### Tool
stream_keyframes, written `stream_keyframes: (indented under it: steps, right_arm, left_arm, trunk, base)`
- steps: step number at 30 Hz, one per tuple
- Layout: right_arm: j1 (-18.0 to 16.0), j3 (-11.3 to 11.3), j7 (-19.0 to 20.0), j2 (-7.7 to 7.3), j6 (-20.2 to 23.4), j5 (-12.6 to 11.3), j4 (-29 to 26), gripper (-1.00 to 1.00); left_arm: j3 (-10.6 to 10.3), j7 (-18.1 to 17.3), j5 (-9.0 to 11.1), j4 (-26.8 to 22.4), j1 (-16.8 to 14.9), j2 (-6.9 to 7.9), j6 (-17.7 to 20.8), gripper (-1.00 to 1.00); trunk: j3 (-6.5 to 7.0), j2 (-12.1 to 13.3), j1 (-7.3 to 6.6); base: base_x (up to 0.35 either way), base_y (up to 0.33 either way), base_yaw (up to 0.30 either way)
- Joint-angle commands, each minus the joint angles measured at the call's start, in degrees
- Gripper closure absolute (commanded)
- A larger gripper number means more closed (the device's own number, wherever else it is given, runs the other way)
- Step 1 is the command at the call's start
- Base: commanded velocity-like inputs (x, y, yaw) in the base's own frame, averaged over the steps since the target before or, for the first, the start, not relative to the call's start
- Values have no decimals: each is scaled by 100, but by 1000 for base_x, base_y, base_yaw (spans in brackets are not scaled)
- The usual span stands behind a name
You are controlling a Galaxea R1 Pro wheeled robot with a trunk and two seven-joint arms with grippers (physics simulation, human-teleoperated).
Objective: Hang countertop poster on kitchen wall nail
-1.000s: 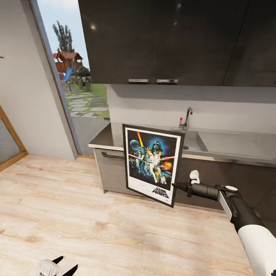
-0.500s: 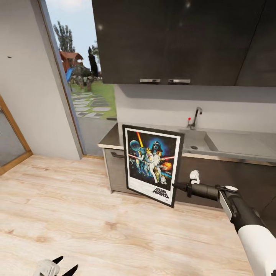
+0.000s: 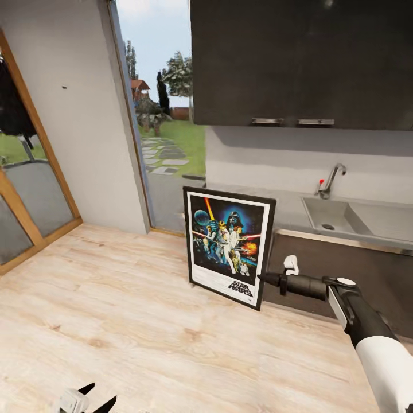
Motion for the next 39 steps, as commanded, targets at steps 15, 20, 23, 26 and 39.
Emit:
stream_keyframes:
  steps: [15, 20, 23, 26, 39]
  right_arm:
    - [-6, -13, -6, 0, 73, -25, -1, 100]
    - [-6, -20, -17, 0, 73, -25, -1, 100]
    - [-6, -21, -20, 0, 73, -25, -1, 100]
    - [-6, -21, -22, 0, 73, -24, -1, 100]
    - [-5, -16, -22, 0, 73, -22, -1, 100]
  left_arm:
    - [6, -27, -11, -9, -3, -1, 56, -100]
    - [6, -27, -11, -9, -3, -1, 56, -100]
    - [6, -27, -11, -9, -2, -1, 56, -100]
    - [6, -27, -11, -9, -5, 2, 56, -100]
    - [6, -27, -11, -2, -6, 8, 56, -100]
  trunk:
    - [-11, -12, 4]
    - [-11, -12, 4]
    - [-11, -12, 4]
    - [-11, -12, 4]
    - [-11, -12, 4]
  base:
    - [91, 286, 89]
    - [193, 265, 1]
    - [203, 259, 0]
    - [206, 257, 0]
    - [205, 257, 0]
